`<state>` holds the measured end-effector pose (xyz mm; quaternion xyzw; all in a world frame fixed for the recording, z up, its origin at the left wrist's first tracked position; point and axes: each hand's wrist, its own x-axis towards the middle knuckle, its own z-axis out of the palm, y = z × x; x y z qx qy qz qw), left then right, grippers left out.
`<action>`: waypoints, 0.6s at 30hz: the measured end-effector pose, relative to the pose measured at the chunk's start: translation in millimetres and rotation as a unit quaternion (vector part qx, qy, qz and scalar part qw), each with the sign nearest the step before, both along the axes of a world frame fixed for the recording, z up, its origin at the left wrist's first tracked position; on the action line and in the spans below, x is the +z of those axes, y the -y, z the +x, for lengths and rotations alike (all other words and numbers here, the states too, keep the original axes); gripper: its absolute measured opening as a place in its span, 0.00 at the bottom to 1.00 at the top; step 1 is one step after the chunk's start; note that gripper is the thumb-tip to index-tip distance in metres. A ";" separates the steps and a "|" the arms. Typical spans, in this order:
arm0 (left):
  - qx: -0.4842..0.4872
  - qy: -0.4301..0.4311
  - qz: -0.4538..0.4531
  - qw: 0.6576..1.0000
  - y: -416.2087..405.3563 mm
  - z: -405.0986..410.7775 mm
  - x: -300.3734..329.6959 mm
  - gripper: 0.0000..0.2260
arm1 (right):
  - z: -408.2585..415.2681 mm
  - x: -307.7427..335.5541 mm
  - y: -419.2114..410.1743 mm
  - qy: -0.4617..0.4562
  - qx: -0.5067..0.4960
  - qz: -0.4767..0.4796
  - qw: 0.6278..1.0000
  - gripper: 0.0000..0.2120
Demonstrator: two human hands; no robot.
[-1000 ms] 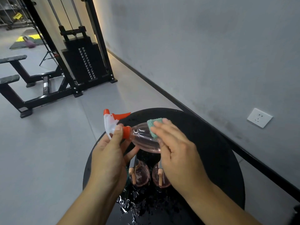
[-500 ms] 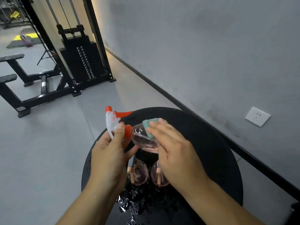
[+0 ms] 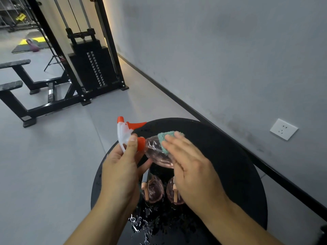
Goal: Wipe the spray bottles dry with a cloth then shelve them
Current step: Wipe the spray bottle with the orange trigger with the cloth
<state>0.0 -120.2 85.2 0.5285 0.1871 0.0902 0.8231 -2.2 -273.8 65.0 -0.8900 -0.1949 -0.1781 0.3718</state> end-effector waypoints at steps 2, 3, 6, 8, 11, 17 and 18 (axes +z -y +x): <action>-0.010 -0.009 0.007 1.000 2.7 -1.6 -3.0 0.12 | 0.0 -0.2 0.1 -0.002 0.026 -0.019 0.999 0.22; -0.011 -0.009 0.008 1.000 2.4 -1.2 -2.9 0.11 | 2.4 0.6 2.8 -0.007 0.022 -0.013 1.000 0.22; 0.001 0.003 -0.001 1.000 -2.5 2.1 2.1 0.10 | 8.8 4.3 11.9 -0.027 -0.018 0.030 0.999 0.22; 0.003 0.005 -0.002 1.000 -3.1 2.1 2.9 0.10 | 6.7 4.8 10.1 -0.040 -0.022 0.026 0.999 0.23; -0.012 -0.006 0.010 1.000 0.3 0.2 -1.0 0.11 | 3.6 2.1 4.3 -0.052 -0.010 0.002 0.999 0.24; 0.000 -0.014 0.015 1.000 -7.4 4.1 -3.4 0.12 | 7.7 3.4 11.0 -0.055 -0.013 -0.002 0.998 0.23; -0.002 -0.017 0.017 1.000 -7.9 3.7 -4.4 0.13 | 6.3 2.3 9.9 -0.056 -0.010 -0.009 0.998 0.23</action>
